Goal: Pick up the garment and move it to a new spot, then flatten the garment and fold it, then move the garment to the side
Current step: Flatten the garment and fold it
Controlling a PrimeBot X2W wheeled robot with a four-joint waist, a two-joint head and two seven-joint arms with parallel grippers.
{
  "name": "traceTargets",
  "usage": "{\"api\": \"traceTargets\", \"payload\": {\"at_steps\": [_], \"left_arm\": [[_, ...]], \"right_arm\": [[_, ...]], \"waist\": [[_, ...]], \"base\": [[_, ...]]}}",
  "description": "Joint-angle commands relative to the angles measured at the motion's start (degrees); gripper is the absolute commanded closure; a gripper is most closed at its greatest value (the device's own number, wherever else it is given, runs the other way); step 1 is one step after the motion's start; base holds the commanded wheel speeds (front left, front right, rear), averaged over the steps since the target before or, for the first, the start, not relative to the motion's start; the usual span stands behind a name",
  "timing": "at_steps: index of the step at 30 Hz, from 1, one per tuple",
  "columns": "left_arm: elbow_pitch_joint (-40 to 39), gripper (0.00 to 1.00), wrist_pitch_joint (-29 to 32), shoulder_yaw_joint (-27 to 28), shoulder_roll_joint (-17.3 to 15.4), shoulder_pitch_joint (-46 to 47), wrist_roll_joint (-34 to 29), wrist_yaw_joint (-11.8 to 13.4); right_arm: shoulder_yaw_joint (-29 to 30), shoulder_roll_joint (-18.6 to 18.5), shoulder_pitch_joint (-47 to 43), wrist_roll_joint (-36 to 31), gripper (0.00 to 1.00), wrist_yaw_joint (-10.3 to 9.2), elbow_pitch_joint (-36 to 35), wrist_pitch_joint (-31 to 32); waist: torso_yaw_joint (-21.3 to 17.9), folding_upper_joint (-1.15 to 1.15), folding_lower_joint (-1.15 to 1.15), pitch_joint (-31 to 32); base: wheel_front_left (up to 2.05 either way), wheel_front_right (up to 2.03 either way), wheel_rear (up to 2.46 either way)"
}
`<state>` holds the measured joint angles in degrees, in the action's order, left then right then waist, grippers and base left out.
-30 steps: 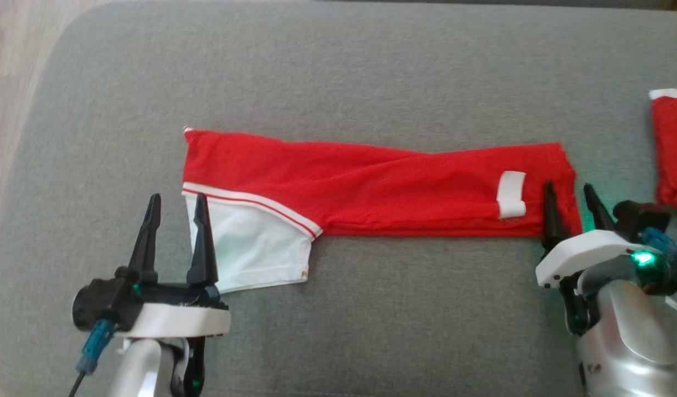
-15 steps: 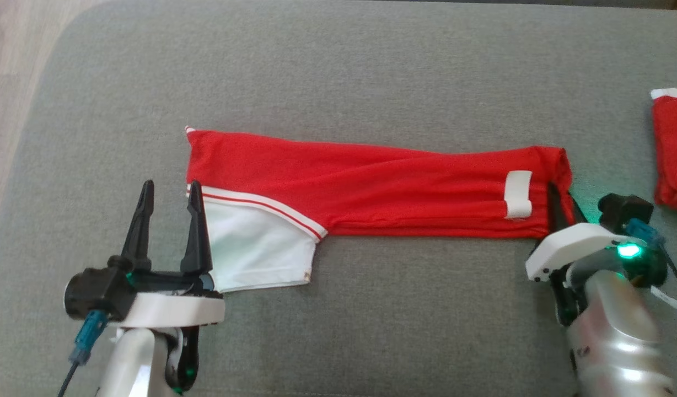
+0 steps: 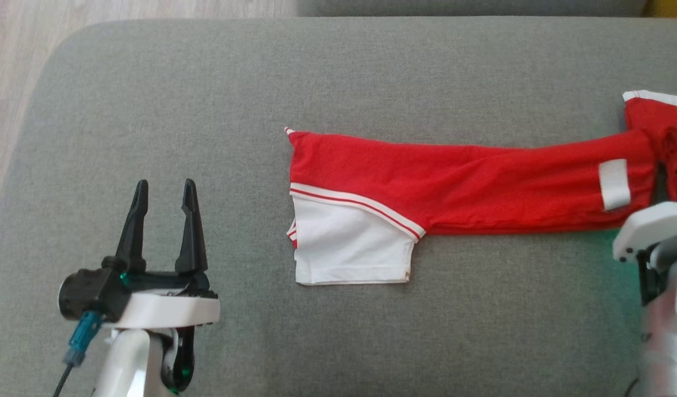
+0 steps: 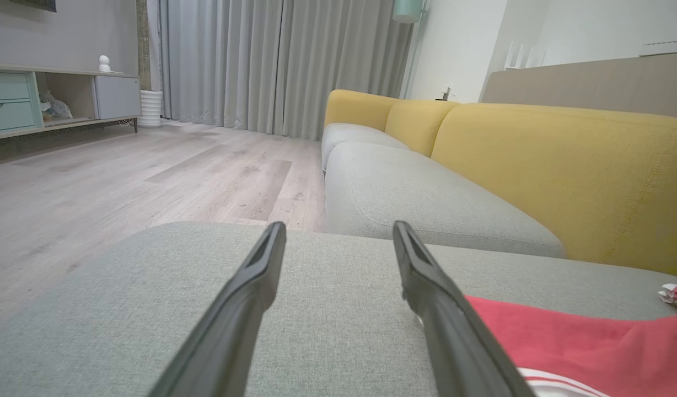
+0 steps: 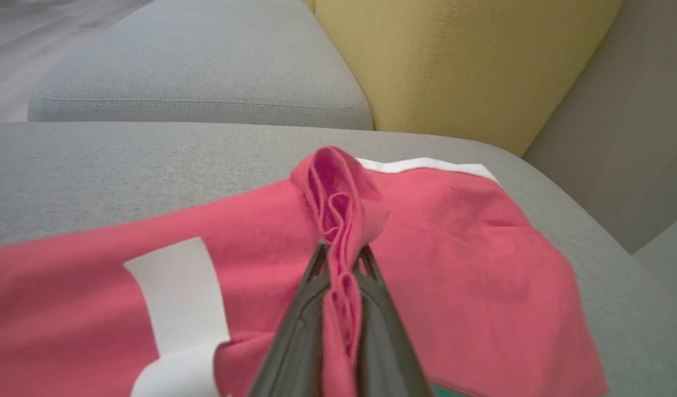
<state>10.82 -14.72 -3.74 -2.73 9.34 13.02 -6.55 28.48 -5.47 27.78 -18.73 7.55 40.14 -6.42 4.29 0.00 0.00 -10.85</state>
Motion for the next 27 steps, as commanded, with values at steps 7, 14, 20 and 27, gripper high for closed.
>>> {"api": "traceTargets", "payload": {"at_steps": [7,14,20,27], "left_arm": [[-1.6,0.00,-0.3,1.4,-0.2,0.4,-0.1,0.0],[-1.6,0.00,-0.3,1.2,-0.2,-1.1,0.1,0.4],[-2.0,0.00,-0.3,0.6,-0.2,-1.1,0.2,0.4],[-1.7,0.00,-0.3,-1.4,-0.2,-0.3,0.7,0.4]], "right_arm": [[-6.0,1.7,4.3,4.6,1.00,-0.06,-4.7,0.9],[-19.7,2.5,4.2,15.4,1.00,-0.06,-8.8,3.7],[-35.7,2.6,3.5,29.5,1.00,-0.06,-12.8,6.3],[-49.0,2.6,5.5,38.4,1.00,-0.06,-11.0,4.6]], "waist": [[0.4,0.00,0.00,2.1],[0.9,0.00,0.00,4.7],[2.1,0.00,0.00,4.7],[5.0,0.00,0.00,2.5]], "base": [[0.00,0.00,0.00],[0.00,0.00,0.00],[0.00,0.00,0.00],[0.00,0.00,0.00]]}}
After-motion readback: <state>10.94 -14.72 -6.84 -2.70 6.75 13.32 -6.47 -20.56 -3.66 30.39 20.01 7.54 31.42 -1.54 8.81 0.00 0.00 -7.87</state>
